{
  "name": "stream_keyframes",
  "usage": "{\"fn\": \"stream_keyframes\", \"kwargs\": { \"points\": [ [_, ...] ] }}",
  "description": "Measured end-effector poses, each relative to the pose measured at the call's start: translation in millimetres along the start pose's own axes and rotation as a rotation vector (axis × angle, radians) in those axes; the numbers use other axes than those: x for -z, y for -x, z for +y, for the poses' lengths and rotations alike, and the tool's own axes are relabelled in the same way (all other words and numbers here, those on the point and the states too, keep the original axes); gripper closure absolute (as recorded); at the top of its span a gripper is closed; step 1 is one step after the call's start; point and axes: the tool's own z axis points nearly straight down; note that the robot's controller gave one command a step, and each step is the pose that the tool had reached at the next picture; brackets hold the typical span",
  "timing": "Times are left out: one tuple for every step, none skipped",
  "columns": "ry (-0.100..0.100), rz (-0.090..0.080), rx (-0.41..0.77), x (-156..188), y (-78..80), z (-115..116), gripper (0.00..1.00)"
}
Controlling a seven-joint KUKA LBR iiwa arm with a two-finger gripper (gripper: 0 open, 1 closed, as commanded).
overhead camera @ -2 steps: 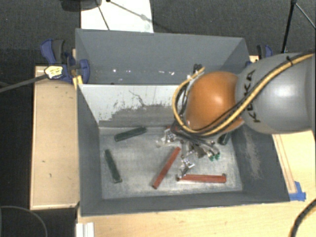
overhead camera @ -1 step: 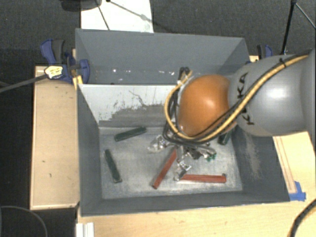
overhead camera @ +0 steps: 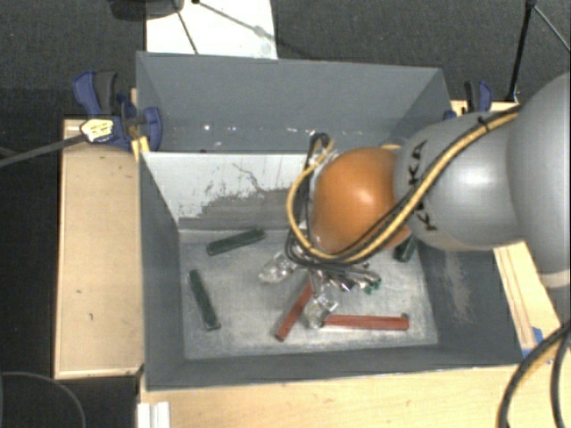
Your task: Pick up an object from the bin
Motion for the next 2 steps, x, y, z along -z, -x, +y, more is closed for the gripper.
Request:
{"fn": "stream_keyframes", "kwargs": {
  "points": [
    [-0.011, -0.029, 0.059, -8.7, 11.3, -3.7, 1.00],
    [-0.011, -0.030, 0.067, -8.0, 11.1, -3.8, 1.00]
  ]
}}
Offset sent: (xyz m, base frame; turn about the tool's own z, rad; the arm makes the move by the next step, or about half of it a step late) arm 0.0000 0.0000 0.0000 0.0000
